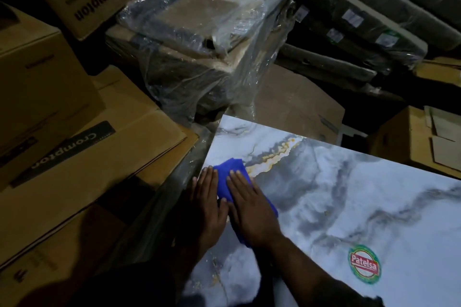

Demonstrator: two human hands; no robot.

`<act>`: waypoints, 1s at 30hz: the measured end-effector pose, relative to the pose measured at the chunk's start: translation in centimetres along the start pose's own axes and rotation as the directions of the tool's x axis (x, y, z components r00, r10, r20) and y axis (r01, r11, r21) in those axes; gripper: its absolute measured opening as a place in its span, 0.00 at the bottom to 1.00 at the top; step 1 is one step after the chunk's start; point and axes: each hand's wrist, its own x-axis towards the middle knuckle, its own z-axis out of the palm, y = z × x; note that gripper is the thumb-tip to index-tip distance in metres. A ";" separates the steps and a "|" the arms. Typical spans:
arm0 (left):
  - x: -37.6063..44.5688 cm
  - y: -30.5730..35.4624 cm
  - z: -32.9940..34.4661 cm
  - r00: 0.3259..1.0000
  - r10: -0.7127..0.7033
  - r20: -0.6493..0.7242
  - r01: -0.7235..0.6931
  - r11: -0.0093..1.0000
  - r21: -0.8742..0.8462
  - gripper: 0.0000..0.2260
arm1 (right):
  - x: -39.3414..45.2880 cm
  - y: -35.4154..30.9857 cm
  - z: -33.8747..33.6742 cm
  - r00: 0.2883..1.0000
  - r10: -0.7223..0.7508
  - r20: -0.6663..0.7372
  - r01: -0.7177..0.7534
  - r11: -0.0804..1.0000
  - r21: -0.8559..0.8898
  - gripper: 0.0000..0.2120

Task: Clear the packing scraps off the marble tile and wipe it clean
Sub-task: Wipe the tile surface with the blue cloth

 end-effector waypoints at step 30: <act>0.2 1.2 -1.3 0.993 0.020 -0.120 -0.039 0.987 -0.157 0.25 | 5.6 -0.7 0.4 0.960 -0.225 0.169 0.237 0.970 -0.054 0.29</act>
